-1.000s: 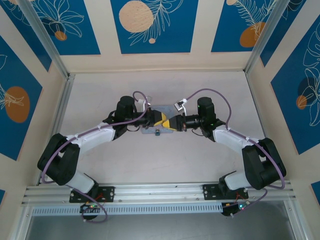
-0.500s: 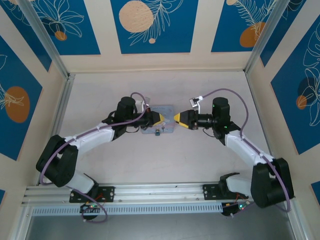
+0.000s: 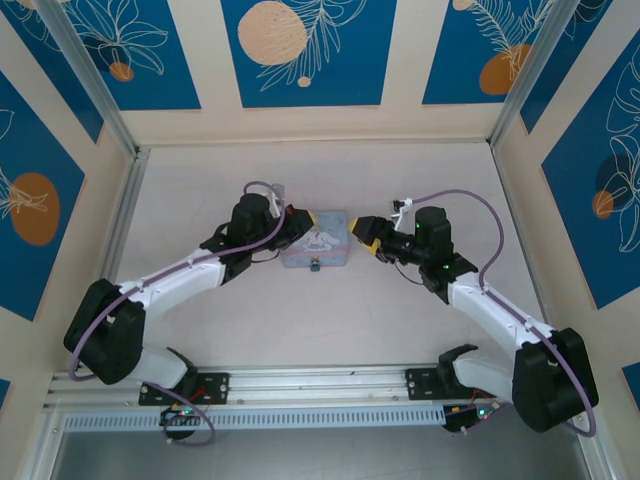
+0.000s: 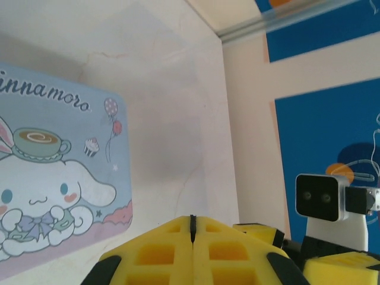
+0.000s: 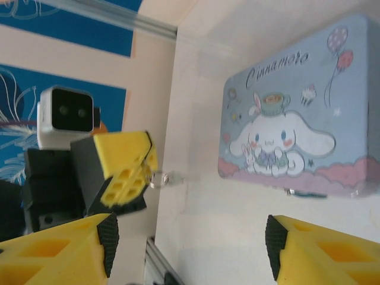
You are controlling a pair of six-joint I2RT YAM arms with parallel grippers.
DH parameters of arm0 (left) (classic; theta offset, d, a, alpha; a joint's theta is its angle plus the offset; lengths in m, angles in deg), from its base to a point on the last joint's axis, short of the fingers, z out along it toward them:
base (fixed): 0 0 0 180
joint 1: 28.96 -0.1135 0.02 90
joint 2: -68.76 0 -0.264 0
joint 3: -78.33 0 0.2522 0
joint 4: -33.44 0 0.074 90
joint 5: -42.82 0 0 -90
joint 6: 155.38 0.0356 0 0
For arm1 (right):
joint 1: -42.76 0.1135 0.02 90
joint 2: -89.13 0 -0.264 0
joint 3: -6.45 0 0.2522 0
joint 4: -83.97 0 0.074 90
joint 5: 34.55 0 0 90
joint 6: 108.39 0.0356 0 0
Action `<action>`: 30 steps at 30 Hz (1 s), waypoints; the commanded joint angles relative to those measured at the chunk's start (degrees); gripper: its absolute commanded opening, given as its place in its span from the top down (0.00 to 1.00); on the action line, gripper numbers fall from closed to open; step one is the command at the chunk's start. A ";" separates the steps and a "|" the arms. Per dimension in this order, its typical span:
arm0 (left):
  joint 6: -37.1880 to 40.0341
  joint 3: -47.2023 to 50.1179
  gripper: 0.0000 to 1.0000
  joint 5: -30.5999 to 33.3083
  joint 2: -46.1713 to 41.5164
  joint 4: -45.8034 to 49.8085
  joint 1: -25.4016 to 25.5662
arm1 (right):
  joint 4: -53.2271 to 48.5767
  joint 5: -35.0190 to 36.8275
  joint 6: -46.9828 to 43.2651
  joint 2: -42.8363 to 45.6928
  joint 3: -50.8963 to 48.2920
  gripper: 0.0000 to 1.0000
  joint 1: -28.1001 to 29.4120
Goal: Unlock the padlock with the key
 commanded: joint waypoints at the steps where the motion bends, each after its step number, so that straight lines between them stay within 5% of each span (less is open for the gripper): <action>1: -4.16 1.00 1.00 9.26 -2.04 -5.27 2.55 | 9.71 4.91 4.09 -3.43 1.84 0.34 0.48; 10: -11.53 2.61 1.00 21.88 -2.96 -11.09 6.52 | 26.82 5.46 10.87 -13.64 3.80 0.38 2.77; 20: -14.57 2.60 1.00 26.00 -1.11 -15.00 8.61 | 40.23 3.83 17.56 -22.39 5.40 0.44 5.00; 30: -14.85 2.21 1.00 26.11 0.11 -15.63 8.80 | 43.61 3.09 18.45 -22.18 3.58 0.53 6.93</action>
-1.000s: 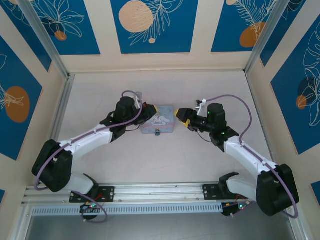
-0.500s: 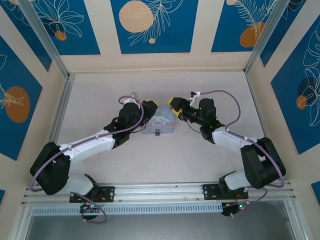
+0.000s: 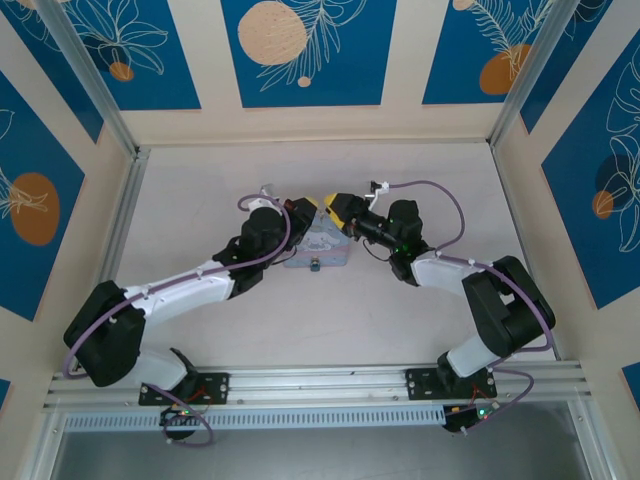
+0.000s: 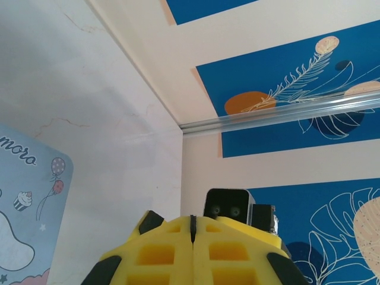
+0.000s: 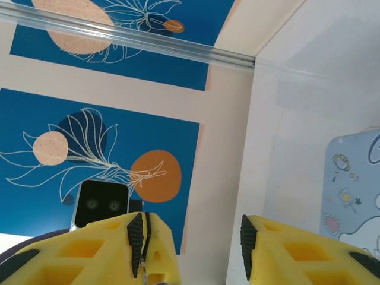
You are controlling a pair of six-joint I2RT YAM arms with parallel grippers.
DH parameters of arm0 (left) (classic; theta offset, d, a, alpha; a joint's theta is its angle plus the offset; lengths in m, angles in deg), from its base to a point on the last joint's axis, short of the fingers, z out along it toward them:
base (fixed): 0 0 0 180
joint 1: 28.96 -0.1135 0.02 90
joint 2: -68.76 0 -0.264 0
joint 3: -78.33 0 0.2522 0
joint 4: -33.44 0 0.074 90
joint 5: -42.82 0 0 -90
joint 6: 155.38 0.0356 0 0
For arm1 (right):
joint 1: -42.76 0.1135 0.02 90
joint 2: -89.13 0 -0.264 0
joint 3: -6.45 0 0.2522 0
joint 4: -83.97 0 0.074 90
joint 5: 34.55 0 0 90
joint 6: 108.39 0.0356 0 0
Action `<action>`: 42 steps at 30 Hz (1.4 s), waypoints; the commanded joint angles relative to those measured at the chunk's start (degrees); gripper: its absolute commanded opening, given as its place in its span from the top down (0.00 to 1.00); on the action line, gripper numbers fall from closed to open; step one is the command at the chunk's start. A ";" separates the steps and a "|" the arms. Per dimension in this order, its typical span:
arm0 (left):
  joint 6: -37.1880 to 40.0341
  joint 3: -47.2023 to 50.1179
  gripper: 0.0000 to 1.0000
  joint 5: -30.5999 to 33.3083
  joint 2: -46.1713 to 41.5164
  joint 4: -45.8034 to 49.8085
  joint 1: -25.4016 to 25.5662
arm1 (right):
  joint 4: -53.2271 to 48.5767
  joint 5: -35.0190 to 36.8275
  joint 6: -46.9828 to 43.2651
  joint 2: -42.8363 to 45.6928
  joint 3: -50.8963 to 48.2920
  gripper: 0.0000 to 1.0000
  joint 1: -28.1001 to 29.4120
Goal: Unlock the padlock with the key
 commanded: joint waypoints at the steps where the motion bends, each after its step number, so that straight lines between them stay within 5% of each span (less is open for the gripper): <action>1: -0.46 0.04 1.00 1.48 0.69 -2.30 0.69 | 3.54 -0.39 0.35 1.12 -0.20 0.53 0.68; 34: -0.20 -0.49 1.00 2.09 1.41 -2.11 1.58 | 4.98 -1.80 -0.45 2.39 -2.55 0.70 2.75; 42: -0.41 -0.05 1.00 2.44 1.32 -1.94 1.88 | 4.57 -1.89 -0.50 2.44 -2.26 0.82 2.31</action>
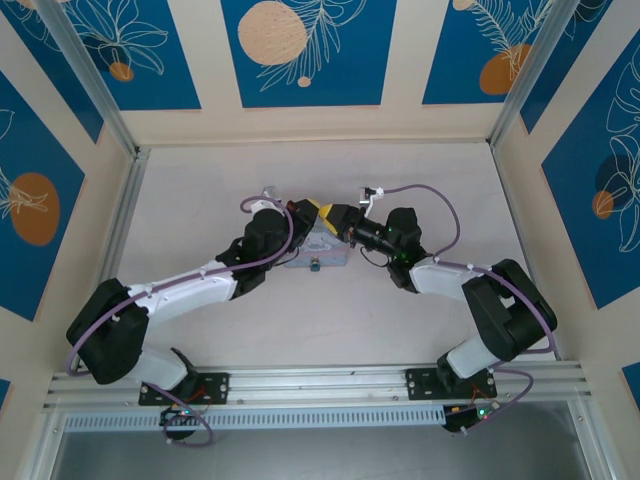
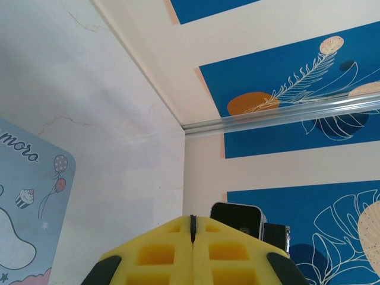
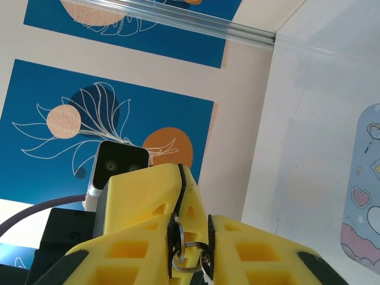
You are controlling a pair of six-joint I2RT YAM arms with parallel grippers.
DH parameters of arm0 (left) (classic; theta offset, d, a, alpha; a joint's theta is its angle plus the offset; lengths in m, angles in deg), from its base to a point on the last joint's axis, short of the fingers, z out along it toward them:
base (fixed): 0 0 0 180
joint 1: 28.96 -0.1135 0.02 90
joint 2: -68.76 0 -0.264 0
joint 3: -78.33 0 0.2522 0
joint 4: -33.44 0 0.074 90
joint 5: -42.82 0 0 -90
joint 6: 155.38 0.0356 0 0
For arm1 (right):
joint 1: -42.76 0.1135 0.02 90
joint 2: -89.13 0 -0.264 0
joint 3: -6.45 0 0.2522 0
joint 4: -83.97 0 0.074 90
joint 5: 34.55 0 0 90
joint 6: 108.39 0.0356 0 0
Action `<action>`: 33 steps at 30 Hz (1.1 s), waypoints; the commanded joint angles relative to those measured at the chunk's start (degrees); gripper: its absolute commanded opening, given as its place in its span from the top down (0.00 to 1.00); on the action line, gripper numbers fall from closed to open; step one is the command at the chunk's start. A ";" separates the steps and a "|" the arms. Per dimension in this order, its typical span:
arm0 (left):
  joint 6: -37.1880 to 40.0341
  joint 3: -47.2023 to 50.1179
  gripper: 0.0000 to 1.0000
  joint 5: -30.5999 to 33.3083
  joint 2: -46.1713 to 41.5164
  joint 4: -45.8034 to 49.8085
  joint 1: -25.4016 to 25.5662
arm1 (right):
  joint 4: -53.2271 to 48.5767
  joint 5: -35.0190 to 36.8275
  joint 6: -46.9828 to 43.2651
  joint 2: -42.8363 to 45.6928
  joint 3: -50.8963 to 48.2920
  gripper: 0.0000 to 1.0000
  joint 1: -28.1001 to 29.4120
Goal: Unlock the padlock with the key
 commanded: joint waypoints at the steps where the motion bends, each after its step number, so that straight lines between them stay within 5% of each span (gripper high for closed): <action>1: -0.06 -0.03 1.00 1.20 0.47 -1.38 1.02 | 0.58 -0.17 -0.81 1.38 0.43 0.85 -0.14; 5: -0.57 0.29 1.00 1.59 0.40 -1.20 1.25 | 0.19 -0.25 -0.79 1.62 0.18 1.00 -0.64; 10: -0.19 0.53 0.99 1.76 -0.07 -0.76 1.34 | 0.33 -1.04 -0.54 1.96 -0.44 1.00 -1.64; 16: 2.19 0.50 0.29 3.14 -2.67 1.95 1.16 | 0.14 -1.78 -0.10 2.81 -2.20 1.00 -2.83; 19: 4.24 -0.28 0.13 2.72 -4.72 6.08 0.38 | -0.57 -2.60 -0.30 3.42 -3.25 1.00 -3.26; 25: 11.53 -1.35 0.02 -0.91 -10.28 18.72 -1.28 | -7.11 -4.02 -2.38 7.33 -6.00 1.00 -4.80; 33: 33.50 -0.95 0.00 -14.94 -14.36 37.25 -2.13 | -36.79 -3.75 -14.60 19.11 -4.71 1.00 -9.57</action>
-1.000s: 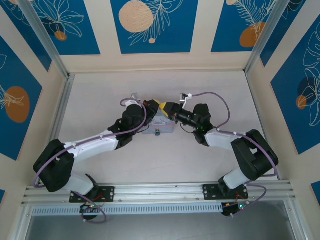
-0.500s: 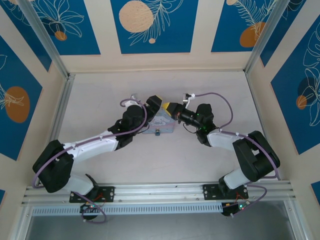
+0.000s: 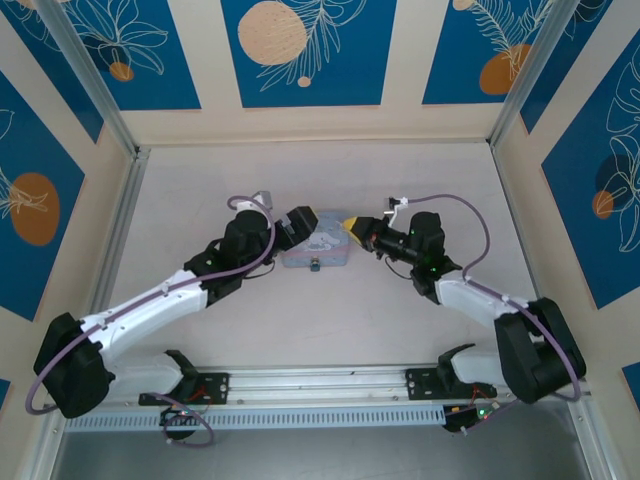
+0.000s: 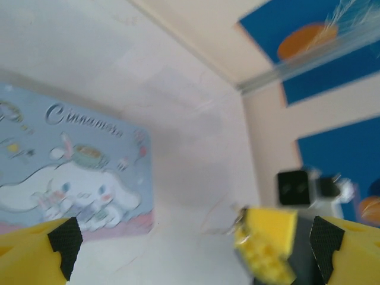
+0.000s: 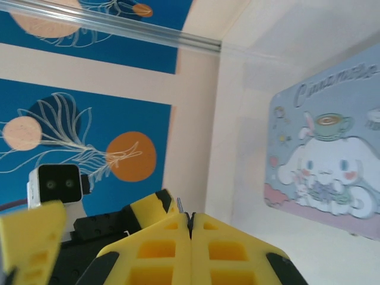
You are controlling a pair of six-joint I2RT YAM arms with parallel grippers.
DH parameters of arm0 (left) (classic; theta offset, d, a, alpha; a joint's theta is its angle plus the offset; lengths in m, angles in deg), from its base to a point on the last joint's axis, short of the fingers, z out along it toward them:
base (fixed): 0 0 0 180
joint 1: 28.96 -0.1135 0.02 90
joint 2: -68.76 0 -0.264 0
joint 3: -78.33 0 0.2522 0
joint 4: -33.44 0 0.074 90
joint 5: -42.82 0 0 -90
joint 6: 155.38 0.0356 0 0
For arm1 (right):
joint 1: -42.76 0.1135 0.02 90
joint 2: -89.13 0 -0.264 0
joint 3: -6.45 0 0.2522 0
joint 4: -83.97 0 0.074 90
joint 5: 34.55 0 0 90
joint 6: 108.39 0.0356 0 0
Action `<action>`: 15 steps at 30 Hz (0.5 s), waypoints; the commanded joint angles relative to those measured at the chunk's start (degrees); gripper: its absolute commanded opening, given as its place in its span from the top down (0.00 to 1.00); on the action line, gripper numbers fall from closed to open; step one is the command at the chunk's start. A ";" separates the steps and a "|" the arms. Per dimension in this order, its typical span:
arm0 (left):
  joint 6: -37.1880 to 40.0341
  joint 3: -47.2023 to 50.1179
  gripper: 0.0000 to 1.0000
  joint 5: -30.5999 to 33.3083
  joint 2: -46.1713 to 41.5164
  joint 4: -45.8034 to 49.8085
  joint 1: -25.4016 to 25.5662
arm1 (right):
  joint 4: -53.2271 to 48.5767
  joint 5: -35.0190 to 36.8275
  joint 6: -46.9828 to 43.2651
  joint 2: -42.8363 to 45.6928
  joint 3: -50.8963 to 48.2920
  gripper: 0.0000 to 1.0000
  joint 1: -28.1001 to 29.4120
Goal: Unlock the padlock with the key
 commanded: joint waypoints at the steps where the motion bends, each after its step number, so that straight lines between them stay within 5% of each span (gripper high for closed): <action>1: 14.04 -0.20 0.01 -8.97 -1.09 11.46 -0.22 | -16.21 -0.71 -8.13 3.64 1.62 1.00 -1.94; 10: 25.20 5.86 0.01 -19.51 4.64 9.04 0.22 | -15.77 -3.56 -8.41 -2.70 4.62 1.00 -3.43; 15: 27.03 4.87 0.01 -18.16 12.45 2.25 1.27 | -12.27 -3.14 -7.16 -8.19 5.99 1.00 -2.29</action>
